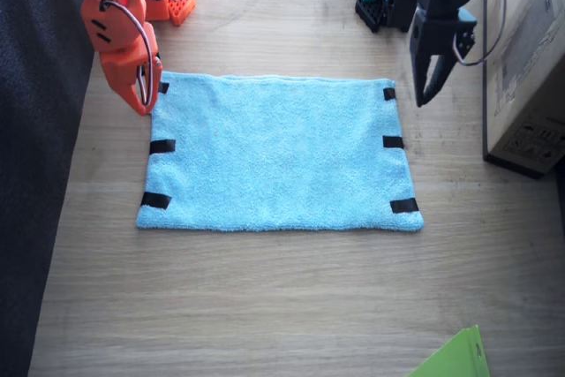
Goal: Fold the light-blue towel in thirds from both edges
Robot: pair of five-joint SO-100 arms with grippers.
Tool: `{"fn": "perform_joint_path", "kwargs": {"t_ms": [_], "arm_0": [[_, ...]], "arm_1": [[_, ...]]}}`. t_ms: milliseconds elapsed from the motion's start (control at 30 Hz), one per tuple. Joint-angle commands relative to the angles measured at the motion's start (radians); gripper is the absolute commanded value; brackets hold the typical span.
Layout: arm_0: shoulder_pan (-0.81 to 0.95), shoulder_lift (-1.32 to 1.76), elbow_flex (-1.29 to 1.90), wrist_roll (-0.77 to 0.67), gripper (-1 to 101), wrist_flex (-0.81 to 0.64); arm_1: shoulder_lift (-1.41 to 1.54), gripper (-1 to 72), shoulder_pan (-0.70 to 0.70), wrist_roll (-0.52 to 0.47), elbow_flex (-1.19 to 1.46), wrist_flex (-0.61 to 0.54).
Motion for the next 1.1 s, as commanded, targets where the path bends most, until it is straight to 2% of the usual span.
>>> {"fn": "perform_joint_path", "kwargs": {"t_ms": [0,333,1067], "arm_0": [[-0.043,-0.044,-0.009,0.002,10,0.0],[-0.126,-0.129,-0.057,0.015,19,0.058],[-0.146,-0.16,-0.124,0.066,22,0.126]], "arm_1": [[0.018,6.8,0.035,0.011,-0.012,0.0],[0.025,10.0,0.044,0.003,-0.012,0.017],[0.018,14.4,0.04,-0.032,-0.014,0.025]]}}
